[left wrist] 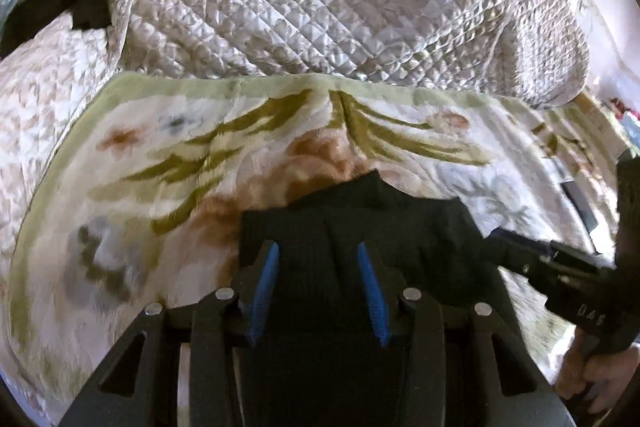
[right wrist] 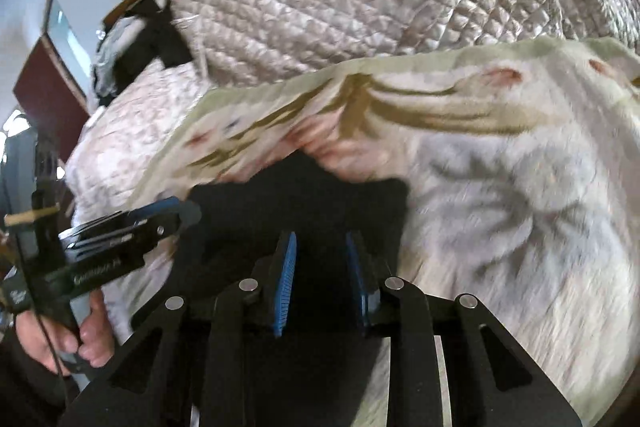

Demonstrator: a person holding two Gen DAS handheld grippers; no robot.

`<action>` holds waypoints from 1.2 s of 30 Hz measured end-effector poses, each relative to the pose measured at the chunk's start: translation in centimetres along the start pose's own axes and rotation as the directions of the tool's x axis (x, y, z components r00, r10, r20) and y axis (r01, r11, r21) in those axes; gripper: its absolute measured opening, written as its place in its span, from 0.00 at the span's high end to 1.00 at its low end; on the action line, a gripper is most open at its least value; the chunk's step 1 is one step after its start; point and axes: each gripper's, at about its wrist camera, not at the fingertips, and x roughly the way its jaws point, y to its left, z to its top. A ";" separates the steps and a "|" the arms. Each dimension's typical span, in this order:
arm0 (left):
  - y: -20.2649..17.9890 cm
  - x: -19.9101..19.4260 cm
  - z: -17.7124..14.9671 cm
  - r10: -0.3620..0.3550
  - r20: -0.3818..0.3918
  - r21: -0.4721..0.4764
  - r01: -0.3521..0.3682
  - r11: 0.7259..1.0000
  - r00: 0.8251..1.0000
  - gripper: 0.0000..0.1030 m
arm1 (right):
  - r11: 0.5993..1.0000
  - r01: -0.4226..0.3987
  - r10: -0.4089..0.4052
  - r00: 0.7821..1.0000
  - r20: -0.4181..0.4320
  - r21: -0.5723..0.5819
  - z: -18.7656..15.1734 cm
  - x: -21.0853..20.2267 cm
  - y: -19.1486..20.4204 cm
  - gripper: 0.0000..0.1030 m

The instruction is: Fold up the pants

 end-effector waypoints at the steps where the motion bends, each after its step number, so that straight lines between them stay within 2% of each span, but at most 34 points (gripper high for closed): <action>1: -0.1 0.6 0.2 0.013 0.003 0.008 -0.013 1.000 1.000 0.57 | 1.000 0.015 -0.015 1.000 -0.002 -0.004 0.4 0.7 -0.2 0.75; 3: 0.3 2.0 0.4 0.033 -0.017 0.004 -0.033 0.999 0.999 0.57 | 0.999 0.045 -0.045 0.999 -0.011 -0.010 1.0 1.8 -1.0 0.75; 7: 1.3 3.6 -0.4 0.009 -0.036 -0.022 -0.010 1.000 0.999 0.53 | 0.995 0.095 -0.095 0.994 -0.044 -0.012 0.9 3.9 -2.6 0.75; 11: 1.5 3.7 -0.9 -0.001 -0.006 -0.031 0.001 1.000 1.000 0.52 | 0.994 0.105 -0.105 0.994 -0.015 -0.034 0.4 4.2 -2.9 0.76; 18: 1.5 3.7 -0.8 0.002 0.003 -0.036 -0.002 0.999 1.000 0.50 | 0.996 0.087 -0.088 0.996 -0.023 -0.024 0.4 4.4 -3.0 0.75; 21: 1.3 3.1 -0.7 0.013 -0.006 -0.036 -0.013 0.999 1.000 0.50 | 0.994 0.106 -0.107 0.993 -0.053 -0.021 0.7 3.6 -2.6 0.68; 28: 0.9 0.4 -1.8 0.027 -0.006 -0.030 -0.027 0.999 1.000 0.51 | 0.995 0.097 -0.098 0.994 -0.057 -0.018 -1.8 0.1 -1.2 0.68; 36: 1.2 -1.8 -5.2 0.045 -0.032 -0.030 -0.046 0.999 0.998 0.51 | 0.991 0.116 -0.118 0.992 -0.035 -0.071 -5.3 -2.7 1.1 0.68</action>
